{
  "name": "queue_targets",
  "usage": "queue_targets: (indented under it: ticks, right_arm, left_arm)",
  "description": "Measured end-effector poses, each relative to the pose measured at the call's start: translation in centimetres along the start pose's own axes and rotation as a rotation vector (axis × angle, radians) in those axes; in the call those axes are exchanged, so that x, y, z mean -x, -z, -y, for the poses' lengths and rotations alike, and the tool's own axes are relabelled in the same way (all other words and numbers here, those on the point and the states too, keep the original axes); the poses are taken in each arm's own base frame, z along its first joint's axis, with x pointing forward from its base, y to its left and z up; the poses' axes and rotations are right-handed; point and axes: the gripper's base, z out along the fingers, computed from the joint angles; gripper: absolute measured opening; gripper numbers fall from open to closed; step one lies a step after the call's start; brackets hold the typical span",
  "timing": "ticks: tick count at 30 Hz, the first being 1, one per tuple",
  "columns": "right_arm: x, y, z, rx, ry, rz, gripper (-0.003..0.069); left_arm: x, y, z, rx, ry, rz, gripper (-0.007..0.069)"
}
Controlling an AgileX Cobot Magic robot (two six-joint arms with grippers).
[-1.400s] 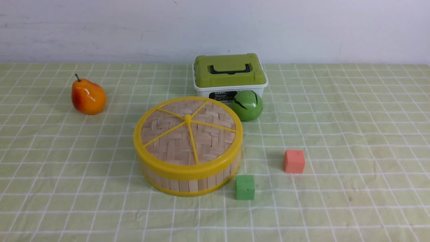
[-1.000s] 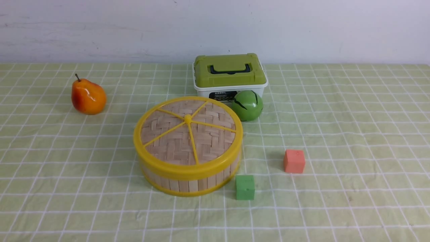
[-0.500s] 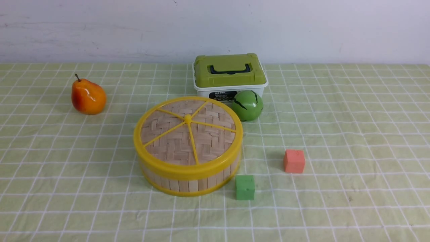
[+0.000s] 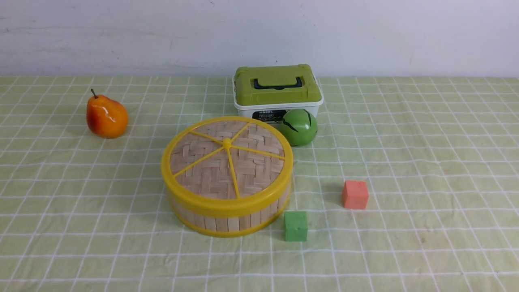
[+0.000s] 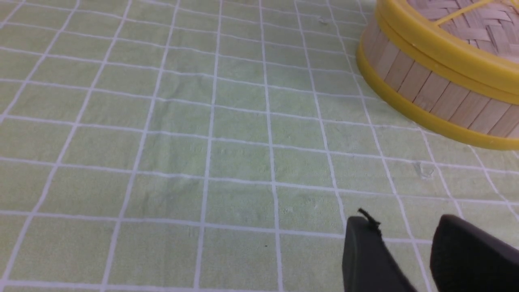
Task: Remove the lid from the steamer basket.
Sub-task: Use the left arm to lift the lid of the steamer
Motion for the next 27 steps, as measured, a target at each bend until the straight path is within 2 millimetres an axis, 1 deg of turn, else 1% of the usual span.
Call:
queue_targets:
  ticks: [4,8,9,10,11,12,13,19,22,23,24,26,27]
  right_arm:
    - [0.0,0.0,0.0,0.0,0.0,0.0,0.0241]
    - [0.0,0.0,0.0,0.0,0.0,0.0,0.0241]
    - [0.0,0.0,0.0,0.0,0.0,0.0,0.0241]
    - [0.0,0.0,0.0,0.0,0.0,0.0,0.0241]
    - [0.0,0.0,0.0,0.0,0.0,0.0,0.0241]
    - [0.0,0.0,0.0,0.0,0.0,0.0,0.0241]
    - [0.0,0.0,0.0,0.0,0.0,0.0,0.0241]
    - [0.0,0.0,0.0,0.0,0.0,0.0,0.0241]
    - [0.0,0.0,0.0,0.0,0.0,0.0,0.0241]
    - [0.0,0.0,0.0,0.0,0.0,0.0,0.0241]
    - [0.0,0.0,0.0,0.0,0.0,0.0,0.0241]
    - [0.0,0.0,0.0,0.0,0.0,0.0,0.0241]
    - [0.0,0.0,0.0,0.0,0.0,0.0,0.0241]
  left_arm:
    - [0.4,0.0,0.1,-0.008,0.0,0.043,0.0238]
    - [1.6,0.1,0.3,-0.033,0.003,0.172,0.0238]
    - [2.4,0.3,0.5,-0.052,0.003,0.273,0.0238]
    - [2.6,0.4,0.5,-0.054,0.003,0.285,0.0238]
    - [3.4,0.7,0.6,-0.072,0.003,0.386,0.0238]
    - [3.6,0.8,0.7,-0.077,0.003,0.412,0.0238]
    - [4.4,1.2,0.8,-0.095,0.003,0.509,0.0238]
    - [6.2,2.5,1.1,-0.139,0.004,0.75,0.0238]
    - [6.6,2.9,1.2,-0.157,0.028,0.807,0.0238]
    - [6.7,3.0,1.2,-0.173,0.066,0.82,0.0232]
    - [6.7,3.1,1.2,-0.182,0.089,0.825,0.0223]
    - [7.4,3.4,1.3,-0.199,0.131,0.822,0.0176]
    - [7.5,3.5,1.3,-0.2,0.134,0.821,0.0169]
